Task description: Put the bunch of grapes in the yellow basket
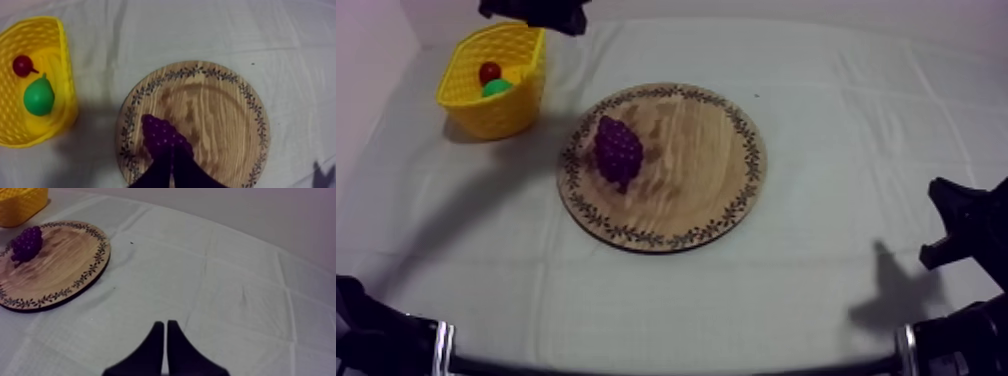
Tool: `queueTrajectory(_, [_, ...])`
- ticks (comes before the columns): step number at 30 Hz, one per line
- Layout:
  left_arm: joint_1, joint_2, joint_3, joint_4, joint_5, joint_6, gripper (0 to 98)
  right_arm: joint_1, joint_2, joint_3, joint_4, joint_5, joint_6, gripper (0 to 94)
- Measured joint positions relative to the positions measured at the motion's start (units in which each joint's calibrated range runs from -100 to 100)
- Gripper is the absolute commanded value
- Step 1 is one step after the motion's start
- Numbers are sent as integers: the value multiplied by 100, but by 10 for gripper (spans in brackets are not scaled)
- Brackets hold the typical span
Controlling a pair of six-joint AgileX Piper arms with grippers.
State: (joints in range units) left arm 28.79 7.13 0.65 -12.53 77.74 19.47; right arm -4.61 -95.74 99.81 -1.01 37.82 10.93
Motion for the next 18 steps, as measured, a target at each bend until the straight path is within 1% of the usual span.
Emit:
queueTrajectory(1, [0,47,17,10,-1,23,123,0,0,0,0,0,0,4])
queueTrajectory(3, [0,90,54,6,17,81,291,0,0,0,0,0,0,4])
queueTrajectory(7, [-39,99,212,58,17,243,712,0,0,0,0,0,0,4])
queueTrajectory(8, [-53,93,254,84,25,268,786,0,0,0,0,0,0,4])
queueTrajectory(9, [-72,93,309,127,35,284,838,0,0,0,0,0,0,4])
queueTrajectory(10, [-89,93,364,178,35,287,875,0,0,0,0,0,0,4])
queueTrajectory(12, [-108,93,430,252,80,274,918,0,0,0,0,0,0,4])
queueTrajectory(14, [-114,108,449,324,139,283,940,0,0,0,0,0,0,4])
queueTrajectory(18, [-100,219,494,407,241,326,955,0,0,0,0,0,0,4])
